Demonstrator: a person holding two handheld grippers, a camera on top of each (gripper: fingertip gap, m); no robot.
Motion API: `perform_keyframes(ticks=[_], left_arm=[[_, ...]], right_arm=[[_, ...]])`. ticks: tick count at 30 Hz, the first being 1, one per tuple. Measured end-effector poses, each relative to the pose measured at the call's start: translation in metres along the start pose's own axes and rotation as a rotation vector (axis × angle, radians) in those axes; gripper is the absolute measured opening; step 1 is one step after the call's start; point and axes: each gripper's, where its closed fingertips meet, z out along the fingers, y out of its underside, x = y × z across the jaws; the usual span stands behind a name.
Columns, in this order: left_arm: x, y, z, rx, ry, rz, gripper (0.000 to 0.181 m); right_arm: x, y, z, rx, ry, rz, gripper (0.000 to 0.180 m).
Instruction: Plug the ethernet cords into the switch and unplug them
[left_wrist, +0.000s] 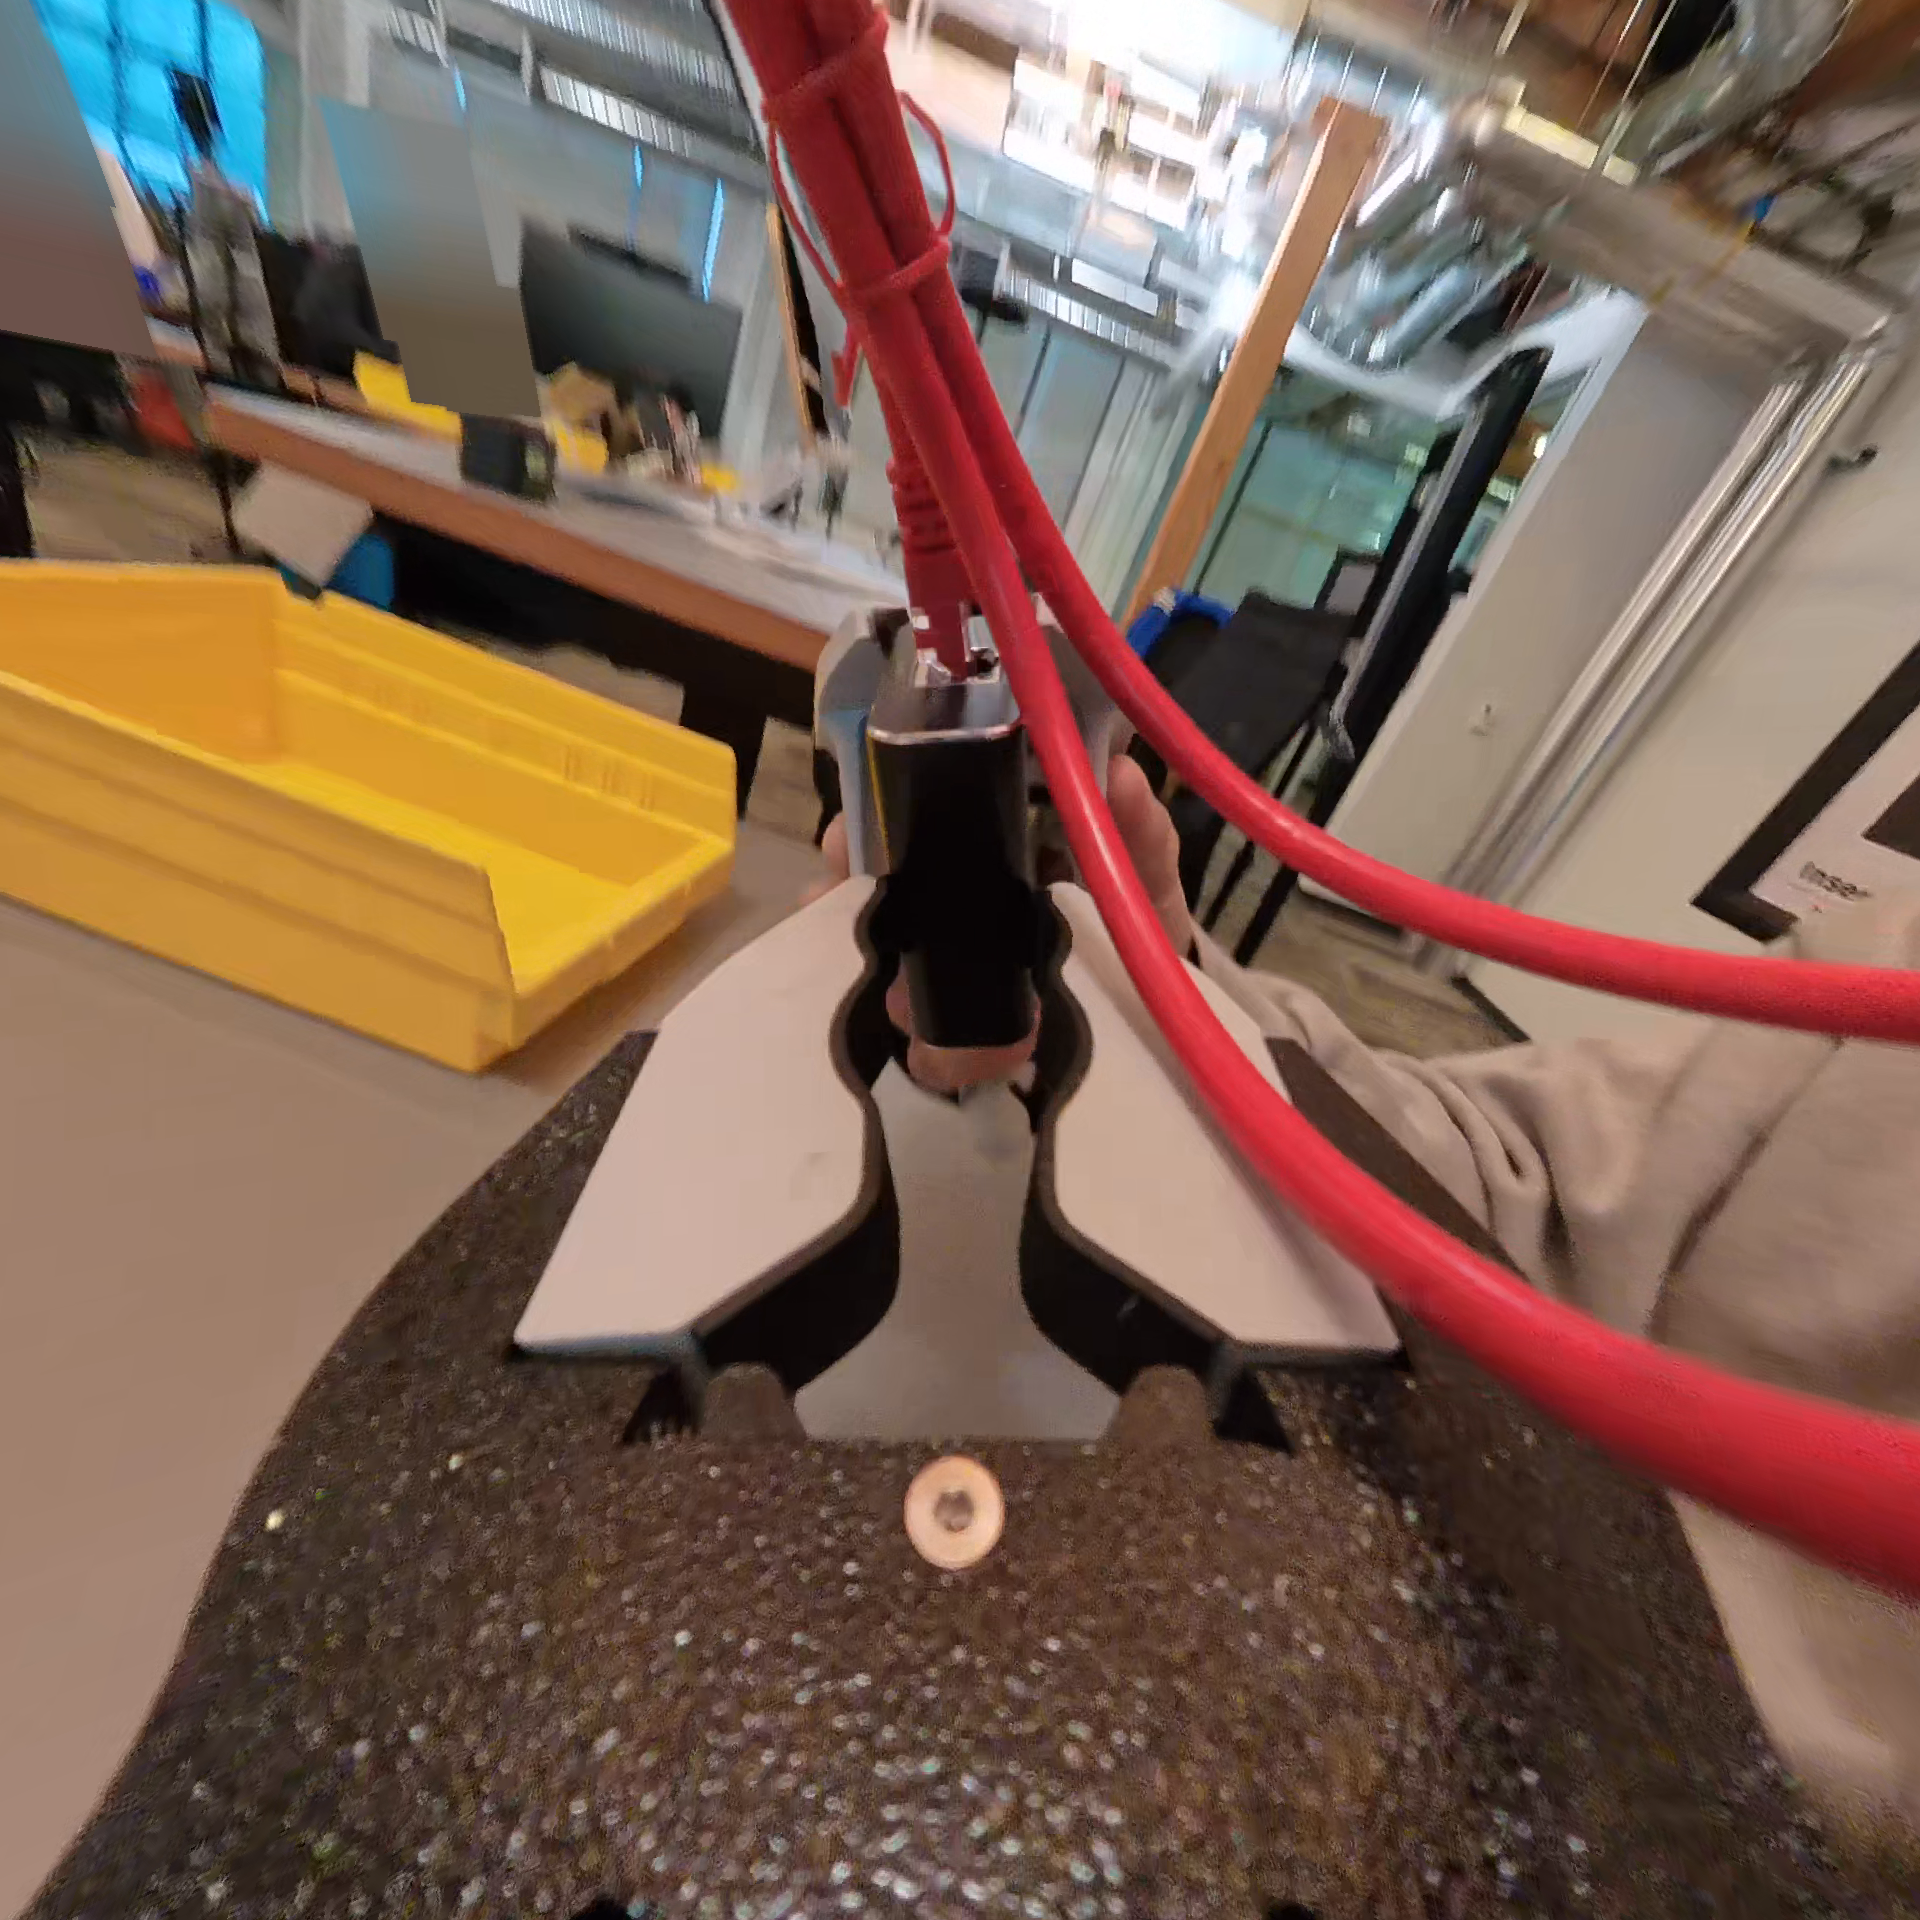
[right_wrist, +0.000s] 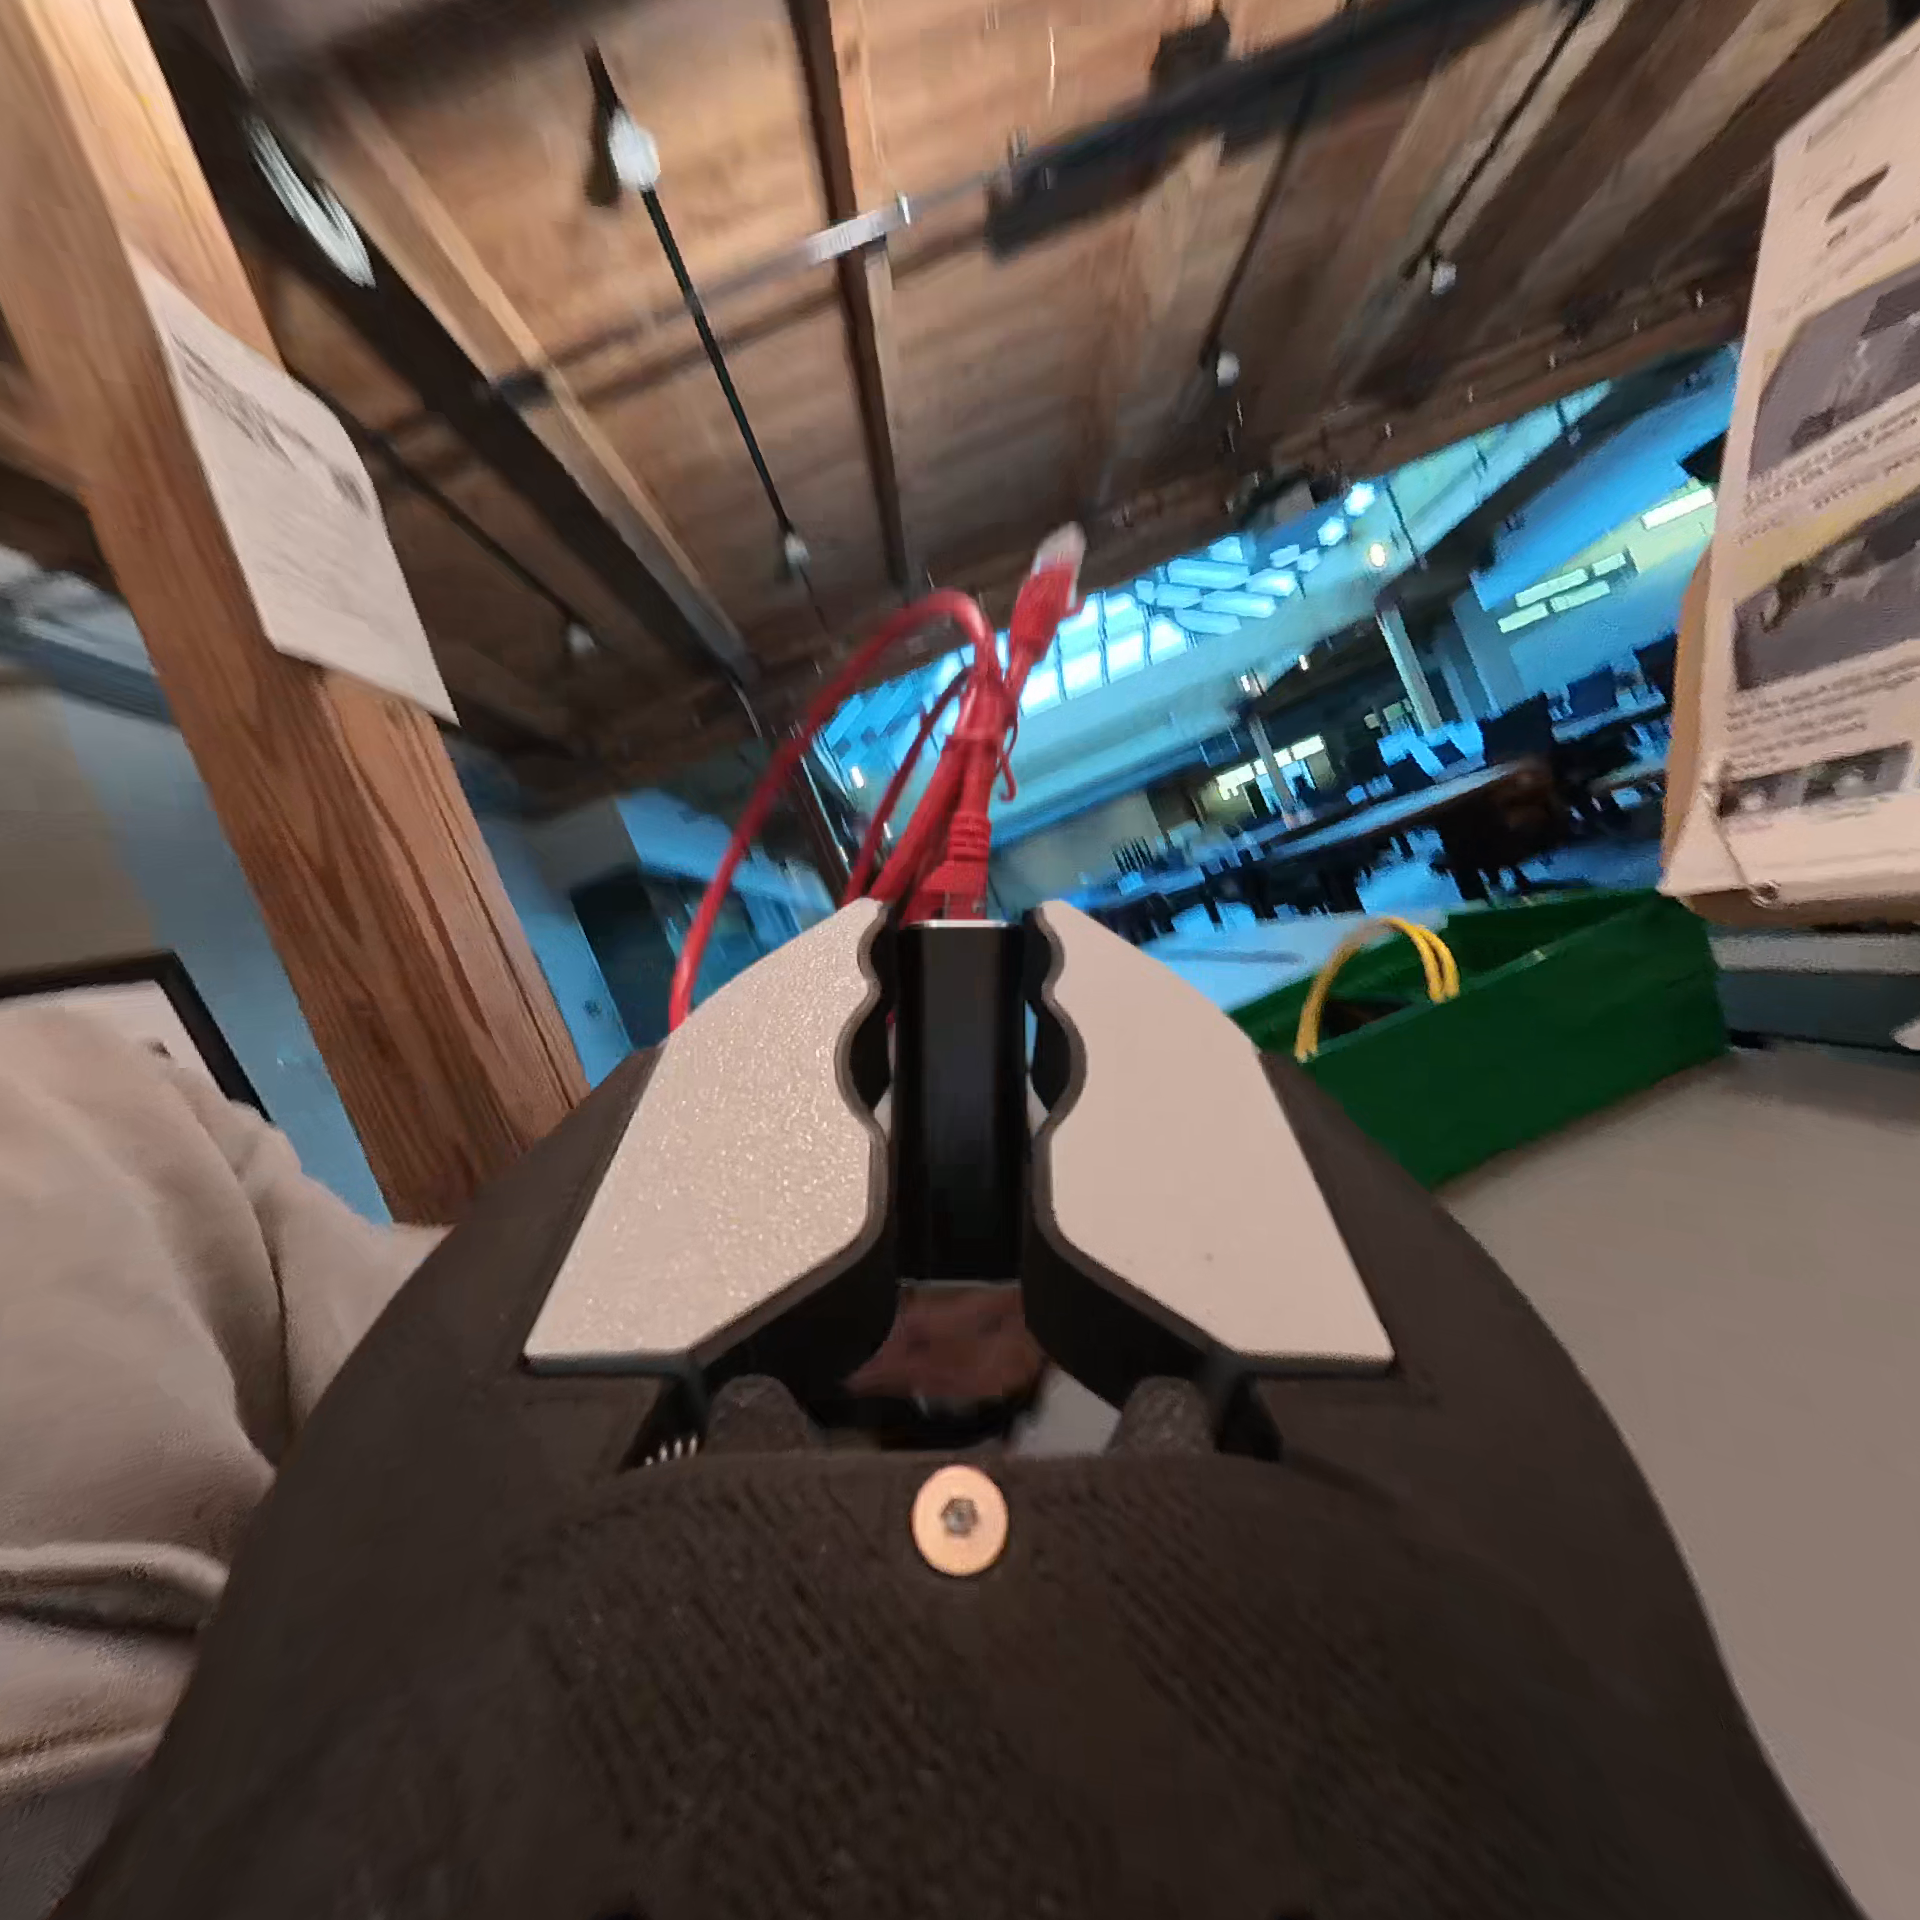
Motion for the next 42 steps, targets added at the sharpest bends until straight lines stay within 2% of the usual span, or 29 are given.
perform_keyframes(ticks=[5,8,10,13,16,18,21,24,27,31,35,37,40,42], left_arm=[[0.003,0.0,-0.017,-0.288,0.034,-0.14,0.023],[0.008,0.002,-0.024,-0.443,0.082,-0.206,0.023],[0.004,-0.003,-0.028,-0.465,0.068,-0.199,0.023],[-0.001,-0.022,-0.026,-0.385,0.011,-0.116,0.024],[-0.006,-0.044,-0.02,-0.165,-0.076,-0.043,0.037],[-0.009,-0.038,-0.019,-0.101,-0.134,-0.031,0.042],[-0.008,-0.02,-0.01,-0.093,-0.146,-0.044,0.052],[-0.008,-0.031,-0.007,0.041,-0.137,-0.109,0.028],[-0.007,-0.039,-0.012,0.1,-0.077,-0.183,0.024],[-0.012,-0.033,-0.02,-0.004,-0.074,-0.295,0.024],[-0.017,-0.034,-0.033,-0.065,-0.019,-0.47,0.024],[-0.009,-0.026,-0.036,-0.152,0.068,-0.541,0.024],[0.003,-0.01,-0.034,-0.286,0.153,-0.568,0.024],[0.006,-0.002,-0.032,-0.355,0.153,-0.559,0.024]], right_arm=[[0.002,0.022,-0.009,-0.284,0.069,-0.161,0.029],[-0.001,0.03,0.0,-0.291,0.056,-0.168,0.029],[0.002,0.029,0.004,-0.248,0.061,-0.099,0.028],[0.004,0.02,0.01,-0.114,0.054,-0.078,0.026],[0.004,-0.003,0.008,0.111,0.066,-0.016,0.026],[0.011,-0.012,0.002,0.203,0.117,0.027,0.025],[0.015,-0.009,0.003,0.255,0.152,0.059,0.026],[0.008,-0.001,0.011,0.236,0.104,0.057,0.026],[0.007,0.003,0.015,0.181,0.09,0.053,0.026],[0.011,0.017,0.008,-0.077,0.108,-0.162,0.033],[0.016,0.001,-0.013,-0.233,0.275,-0.652,0.061],[0.0,-0.005,-0.013,-0.25,0.251,-0.843,0.062],[-0.009,0.006,-0.009,-0.345,0.22,-0.978,0.063],[-0.01,0.023,-0.007,-0.445,0.172,-0.985,0.066]])
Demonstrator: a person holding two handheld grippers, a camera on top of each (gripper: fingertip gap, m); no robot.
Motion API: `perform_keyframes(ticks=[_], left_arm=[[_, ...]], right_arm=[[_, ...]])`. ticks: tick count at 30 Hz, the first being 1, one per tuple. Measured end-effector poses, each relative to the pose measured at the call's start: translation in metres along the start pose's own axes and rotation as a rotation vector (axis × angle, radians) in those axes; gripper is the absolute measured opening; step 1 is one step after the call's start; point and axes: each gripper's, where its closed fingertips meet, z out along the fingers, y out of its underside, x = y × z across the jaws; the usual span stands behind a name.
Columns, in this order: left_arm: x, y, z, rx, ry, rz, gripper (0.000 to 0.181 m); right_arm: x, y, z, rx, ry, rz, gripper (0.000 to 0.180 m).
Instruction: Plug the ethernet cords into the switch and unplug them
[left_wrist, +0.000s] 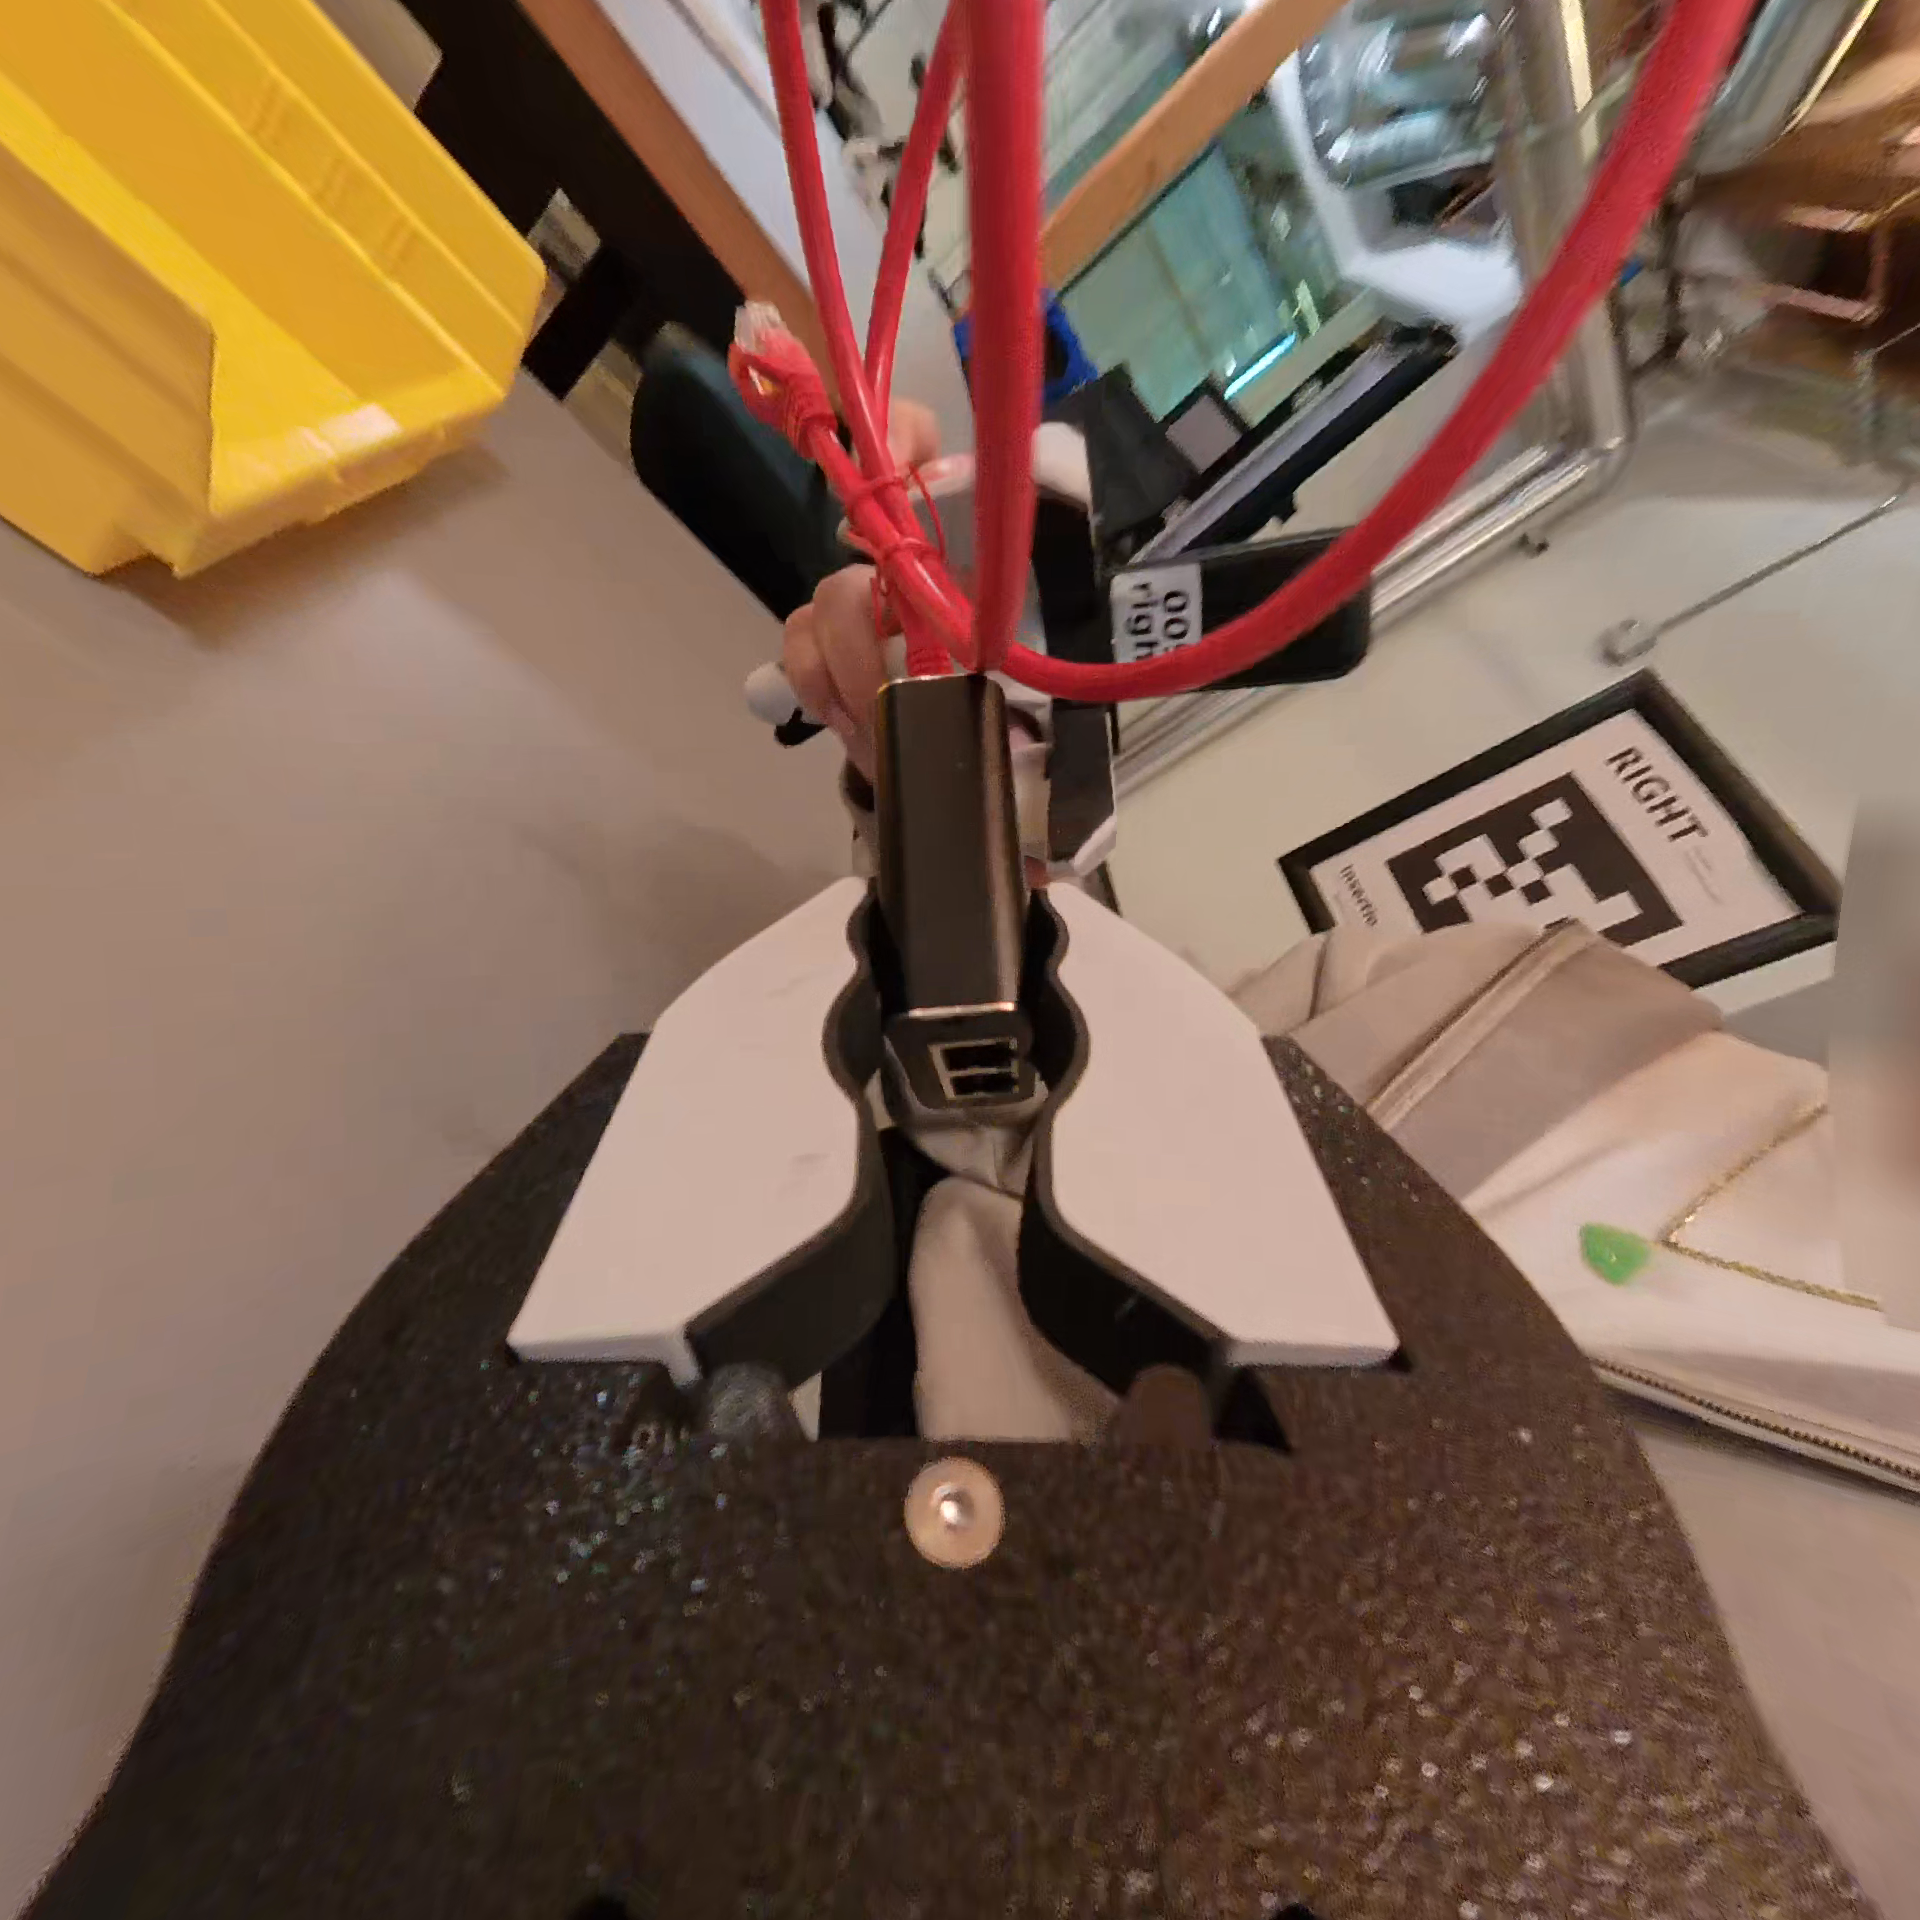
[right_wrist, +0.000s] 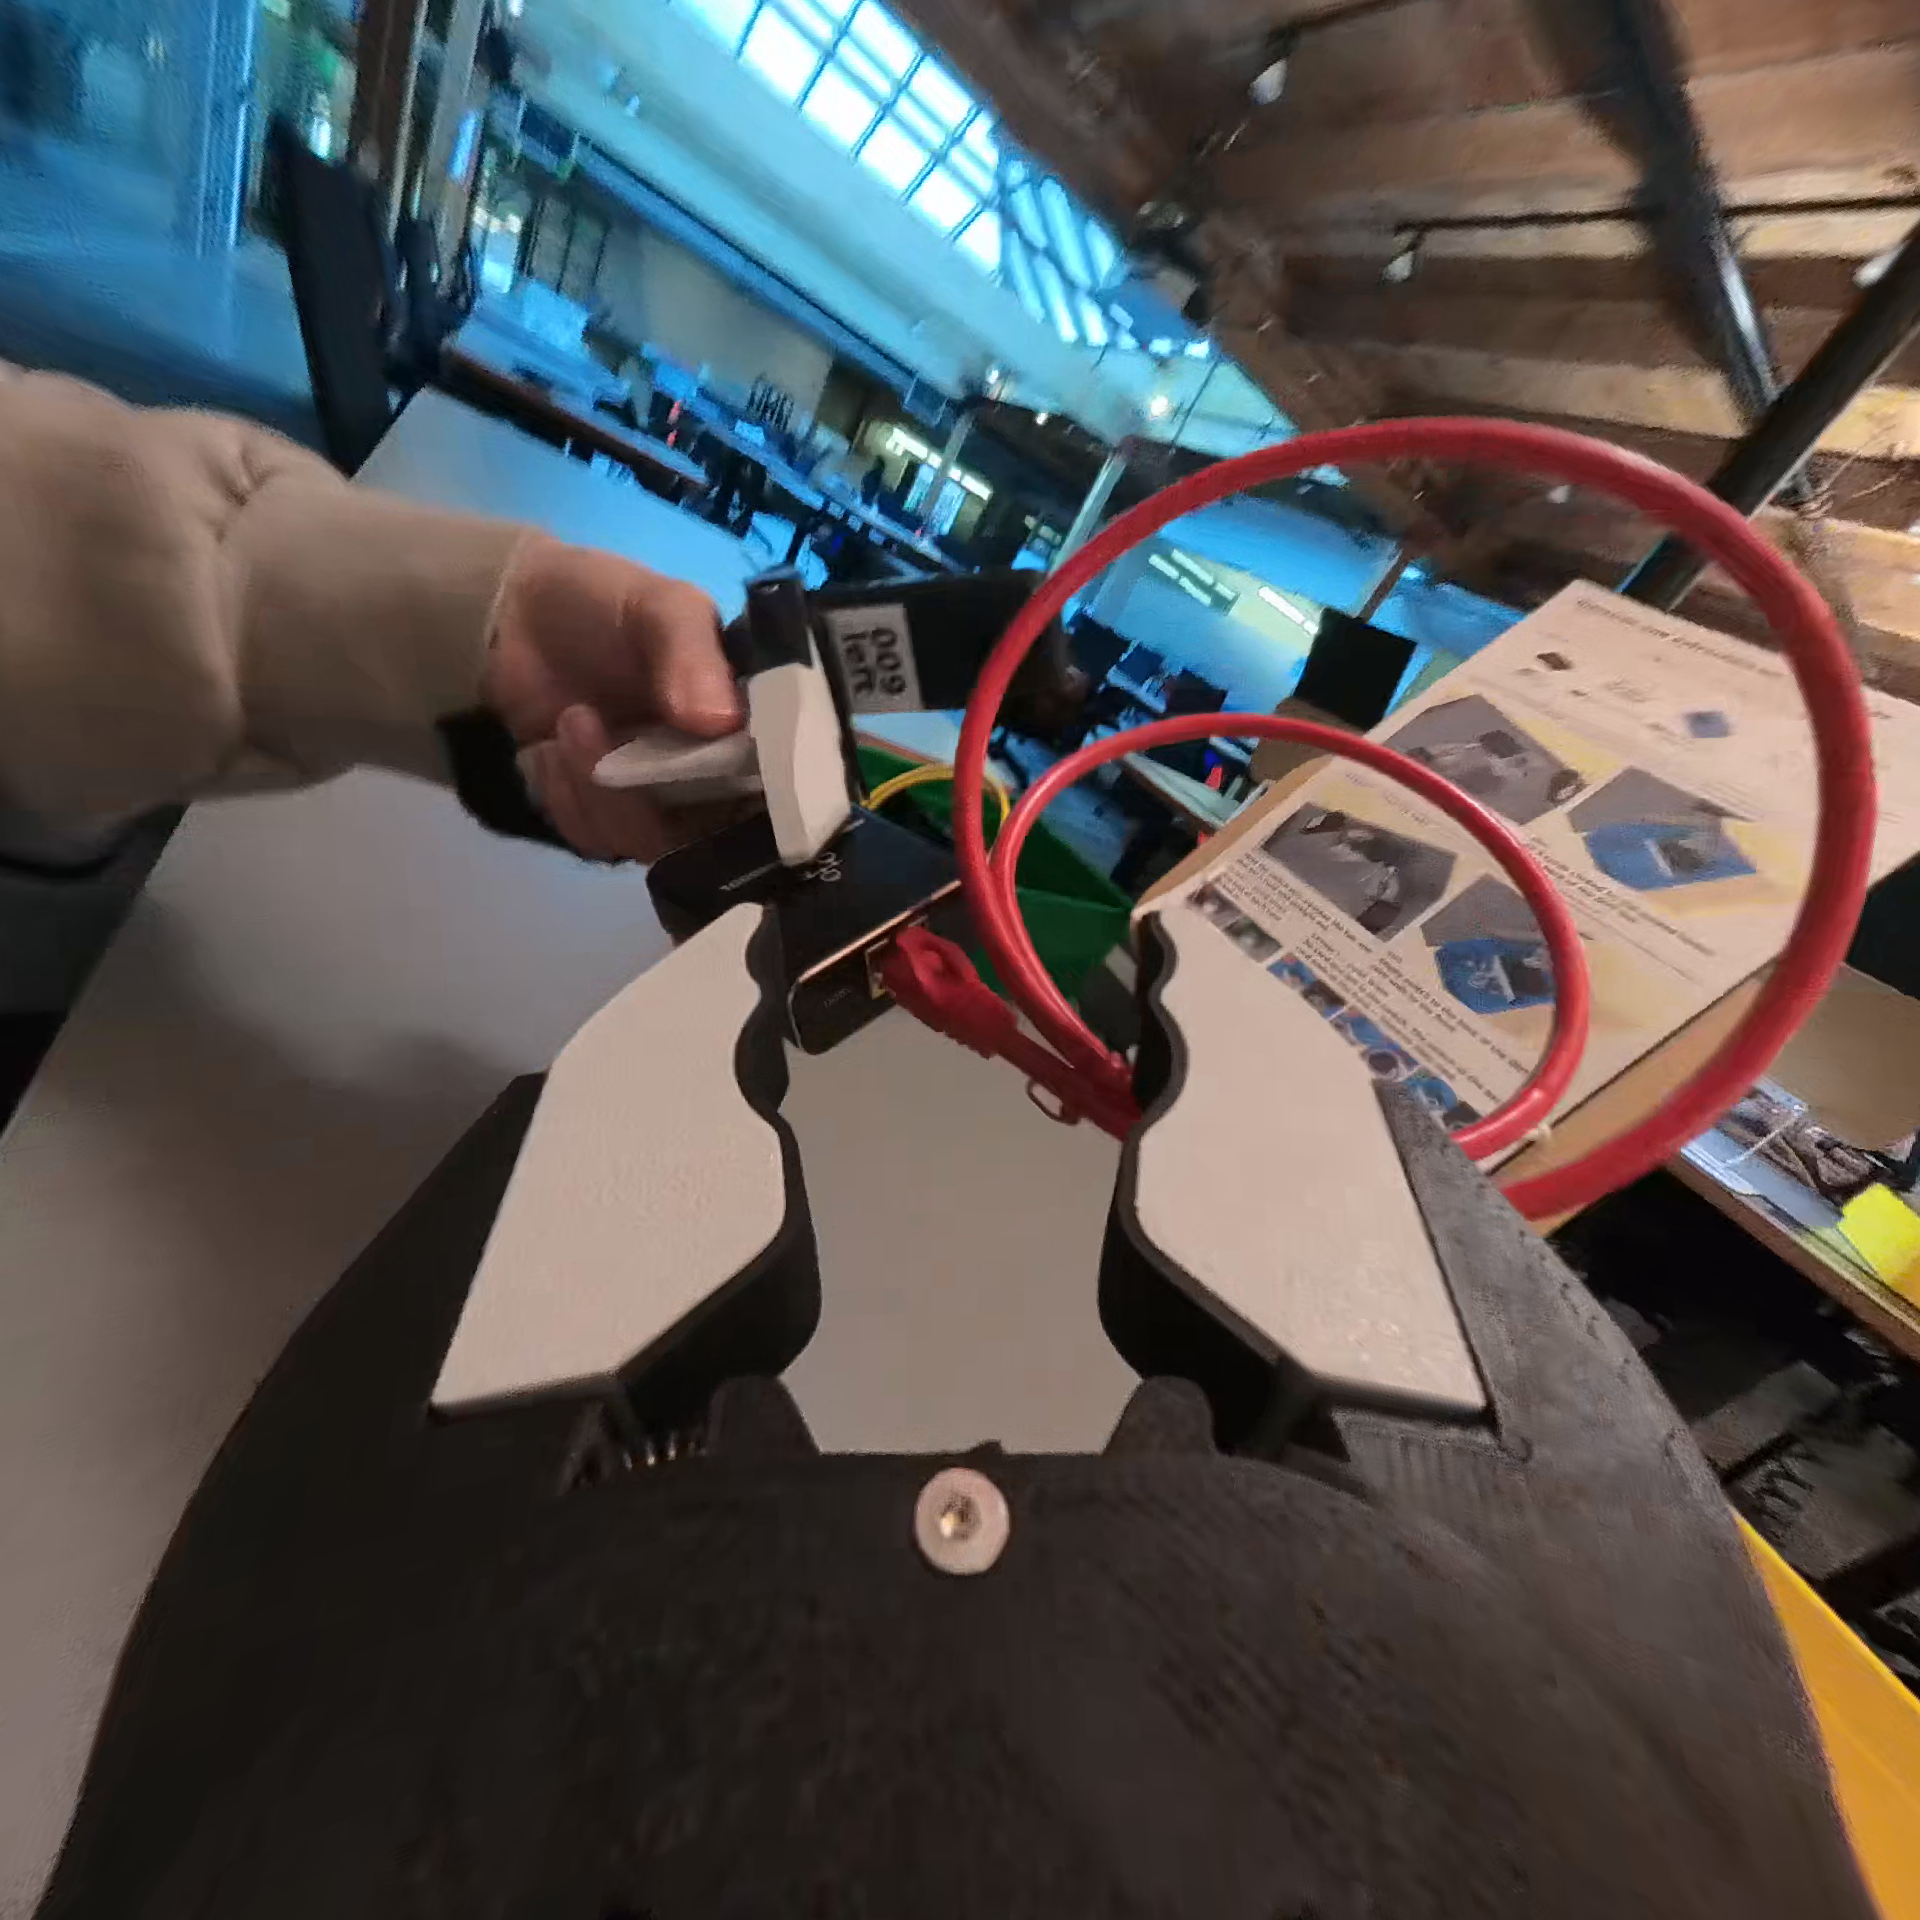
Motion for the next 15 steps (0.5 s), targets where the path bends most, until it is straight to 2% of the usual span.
perform_keyframes(ticks=[4,7,9,13,15], left_arm=[[-0.003,0.006,-0.004,-0.08,0.014,-0.03,0.024],[-0.01,0.014,-0.005,-0.157,-0.012,-0.047,0.025],[-0.007,0.018,-0.001,-0.194,0.012,-0.053,0.024],[-0.009,0.022,0.004,-0.255,0.012,-0.051,0.024],[-0.011,0.023,0.005,-0.278,0.003,-0.052,0.024]], right_arm=[[-0.012,0.007,0.0,-0.064,-0.065,-0.067,0.061],[-0.013,-0.001,-0.001,-0.073,-0.035,-0.185,0.055],[-0.026,0.013,0.003,-0.179,-0.127,-0.177,0.056],[-0.039,0.02,0.012,-0.159,-0.187,-0.13,0.06],[-0.044,0.033,0.014,-0.222,-0.219,-0.1,0.066]])
